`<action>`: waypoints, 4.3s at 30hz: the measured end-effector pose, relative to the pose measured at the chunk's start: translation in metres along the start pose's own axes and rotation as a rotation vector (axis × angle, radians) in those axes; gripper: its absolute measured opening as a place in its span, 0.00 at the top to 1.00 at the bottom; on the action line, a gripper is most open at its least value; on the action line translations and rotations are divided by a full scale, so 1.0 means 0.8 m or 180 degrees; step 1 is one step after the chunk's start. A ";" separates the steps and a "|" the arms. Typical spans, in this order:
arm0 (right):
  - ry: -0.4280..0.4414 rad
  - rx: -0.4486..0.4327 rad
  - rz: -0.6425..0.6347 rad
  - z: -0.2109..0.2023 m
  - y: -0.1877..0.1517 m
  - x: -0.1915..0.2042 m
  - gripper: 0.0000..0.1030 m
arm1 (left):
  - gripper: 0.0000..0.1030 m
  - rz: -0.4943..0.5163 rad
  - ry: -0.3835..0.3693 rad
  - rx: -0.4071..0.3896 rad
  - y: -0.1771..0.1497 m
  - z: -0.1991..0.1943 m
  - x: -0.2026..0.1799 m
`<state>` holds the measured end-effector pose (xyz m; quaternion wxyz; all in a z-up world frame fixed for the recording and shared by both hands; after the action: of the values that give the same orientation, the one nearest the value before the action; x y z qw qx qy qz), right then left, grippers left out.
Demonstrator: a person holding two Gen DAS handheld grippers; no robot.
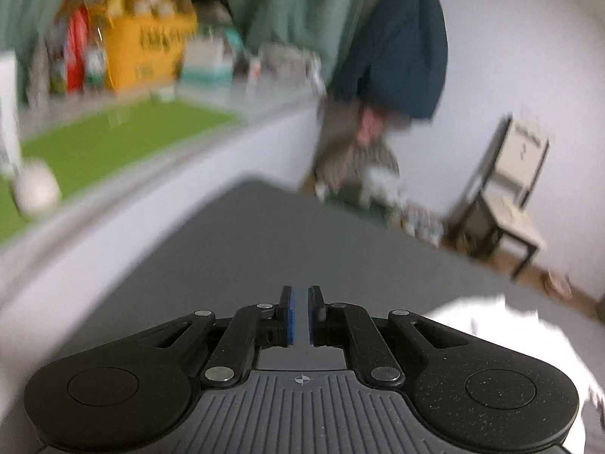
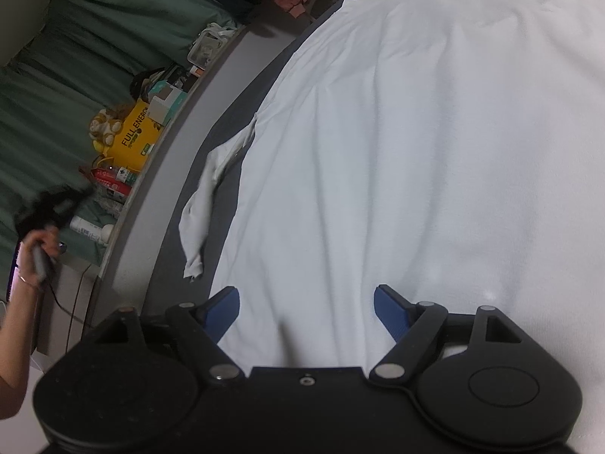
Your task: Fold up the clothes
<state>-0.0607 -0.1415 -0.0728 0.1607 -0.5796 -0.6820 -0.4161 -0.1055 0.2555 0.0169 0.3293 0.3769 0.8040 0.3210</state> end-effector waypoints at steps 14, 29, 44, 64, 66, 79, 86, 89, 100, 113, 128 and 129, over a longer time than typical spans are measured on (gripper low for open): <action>-0.0001 -0.0015 -0.0031 0.000 -0.002 0.000 0.23 | 0.10 0.2763 -0.0275 0.0875 -0.219 0.041 -0.170; 0.0023 -0.0003 -0.0068 -0.001 -0.001 0.002 0.22 | 0.83 0.2368 -0.0196 0.1843 -0.261 0.097 -0.157; 0.0001 -0.0015 -0.0124 0.000 -0.002 0.004 0.19 | 0.98 0.1344 0.1243 0.0813 -0.022 0.126 0.066; -0.0071 -0.0007 -0.0486 0.002 -0.010 0.021 0.14 | 0.79 0.0227 0.0638 0.0931 -0.101 0.146 0.158; -0.0089 -0.0009 -0.0510 0.002 -0.011 0.023 0.14 | 0.79 0.0154 0.0565 0.0871 -0.107 0.153 0.158; -0.0069 -0.0003 -0.0532 0.000 -0.012 0.022 0.12 | 0.12 0.0857 0.0549 0.0246 -0.110 0.147 0.128; -0.0080 -0.0001 -0.0568 0.000 -0.012 0.024 0.10 | 0.65 0.1106 0.0549 0.0442 -0.098 0.162 0.121; -0.0070 0.0000 -0.0564 0.000 -0.012 0.024 0.09 | 0.72 0.1217 0.0491 0.0486 -0.098 0.155 0.116; -0.0069 0.0005 -0.0587 -0.002 -0.012 0.022 0.07 | 0.96 0.0579 0.0405 0.0202 -0.057 0.058 0.083; -0.0086 -0.0009 -0.0599 -0.006 -0.011 0.024 0.07 | 0.97 0.0842 0.1019 0.0690 -0.105 0.059 0.124; -0.0885 -0.1023 -0.4163 0.139 0.087 0.240 0.48 | 0.03 0.1208 -0.0215 0.0268 -0.108 0.036 -0.018; -0.1017 -0.1024 -0.4454 0.167 0.096 0.252 0.52 | 0.00 0.1085 -0.0252 0.0149 -0.103 0.037 -0.024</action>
<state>-0.0101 0.0901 0.0173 -0.3308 -0.0788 -0.8380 -0.4268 -0.1056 0.2058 -0.0574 0.2927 0.5277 0.7221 0.3382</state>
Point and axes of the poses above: each gripper's, at about its wrist camera, not at the fingertips, and z roughly the way its jaws point, x to its left, y to its top, the point moved 8 cm from there along z, roughly the way its jaws point, and after that the axes turned 6 degrees about -y, right-handed, at the moved point
